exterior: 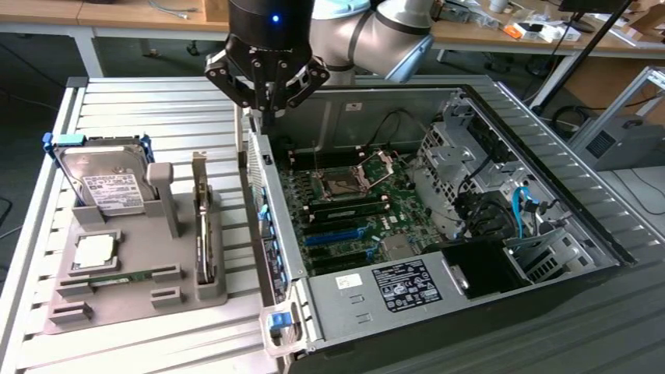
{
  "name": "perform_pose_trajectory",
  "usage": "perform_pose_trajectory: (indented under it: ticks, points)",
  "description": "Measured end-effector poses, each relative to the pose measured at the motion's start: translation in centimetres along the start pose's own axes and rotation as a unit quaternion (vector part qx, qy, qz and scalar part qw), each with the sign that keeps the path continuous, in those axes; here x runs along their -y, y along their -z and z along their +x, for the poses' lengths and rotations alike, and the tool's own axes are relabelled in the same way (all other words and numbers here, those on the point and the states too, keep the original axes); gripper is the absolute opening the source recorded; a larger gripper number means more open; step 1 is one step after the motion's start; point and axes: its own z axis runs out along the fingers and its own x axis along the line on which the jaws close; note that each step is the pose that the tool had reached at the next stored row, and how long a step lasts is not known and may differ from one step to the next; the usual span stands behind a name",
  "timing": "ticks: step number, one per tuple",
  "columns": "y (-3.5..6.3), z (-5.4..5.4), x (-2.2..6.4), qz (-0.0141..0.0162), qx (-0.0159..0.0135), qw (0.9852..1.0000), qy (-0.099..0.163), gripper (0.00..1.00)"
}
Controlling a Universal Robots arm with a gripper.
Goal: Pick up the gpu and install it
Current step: 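Reach for the gpu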
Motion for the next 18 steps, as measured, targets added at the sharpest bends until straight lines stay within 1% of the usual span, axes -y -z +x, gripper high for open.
perform_pose_trajectory:
  ticks: [18]
  points:
    - [0.02, 0.79, 0.06, 0.0, 0.0, 1.0, 0.0, 0.1]
